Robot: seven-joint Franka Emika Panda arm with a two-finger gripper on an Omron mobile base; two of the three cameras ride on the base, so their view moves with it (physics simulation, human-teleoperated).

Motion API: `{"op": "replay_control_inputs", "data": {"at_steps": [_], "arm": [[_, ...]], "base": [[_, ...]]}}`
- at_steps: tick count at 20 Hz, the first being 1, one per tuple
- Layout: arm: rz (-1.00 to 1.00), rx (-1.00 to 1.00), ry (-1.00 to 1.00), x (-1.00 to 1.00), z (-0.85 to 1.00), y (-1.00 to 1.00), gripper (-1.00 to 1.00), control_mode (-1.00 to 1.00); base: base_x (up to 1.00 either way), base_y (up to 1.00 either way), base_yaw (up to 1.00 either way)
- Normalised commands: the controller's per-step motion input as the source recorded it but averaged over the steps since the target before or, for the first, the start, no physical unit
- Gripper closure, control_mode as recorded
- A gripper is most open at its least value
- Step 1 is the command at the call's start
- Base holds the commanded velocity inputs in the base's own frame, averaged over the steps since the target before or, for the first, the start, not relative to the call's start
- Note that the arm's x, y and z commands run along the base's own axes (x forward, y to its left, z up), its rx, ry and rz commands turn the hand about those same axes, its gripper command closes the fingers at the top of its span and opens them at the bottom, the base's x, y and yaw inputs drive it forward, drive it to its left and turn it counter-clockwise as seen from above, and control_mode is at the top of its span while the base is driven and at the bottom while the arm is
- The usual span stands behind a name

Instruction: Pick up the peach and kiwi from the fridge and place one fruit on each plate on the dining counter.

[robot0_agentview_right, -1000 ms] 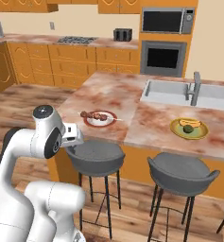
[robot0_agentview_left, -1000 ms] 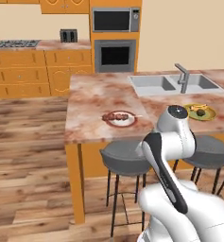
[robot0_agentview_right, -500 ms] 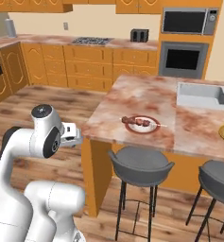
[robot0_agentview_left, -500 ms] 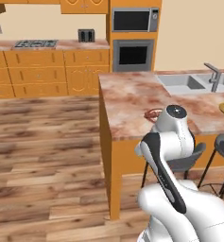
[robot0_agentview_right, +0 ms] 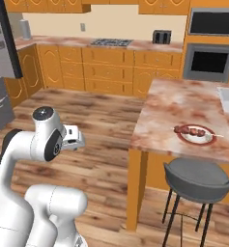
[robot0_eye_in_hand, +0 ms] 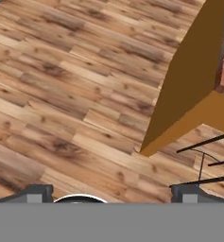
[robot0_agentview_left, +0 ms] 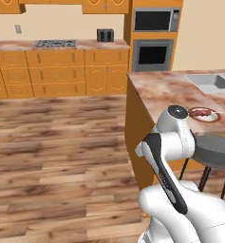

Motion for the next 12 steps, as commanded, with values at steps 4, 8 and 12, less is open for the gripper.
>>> {"op": "replay_control_inputs", "data": {"at_steps": [4, 8, 12], "arm": [[0.00, 0.00, 0.00, 0.00, 0.00, 0.00, -1.00, 1.00], [0.00, 0.00, 0.00, 0.00, 0.00, 0.00, -1.00, 1.00], [0.00, 0.00, 0.00, 0.00, 0.00, 0.00, -1.00, 1.00]], "base": [[0.53, 0.77, 0.02], [0.78, 0.46, 0.07], [0.93, 0.32, 0.11]]}}
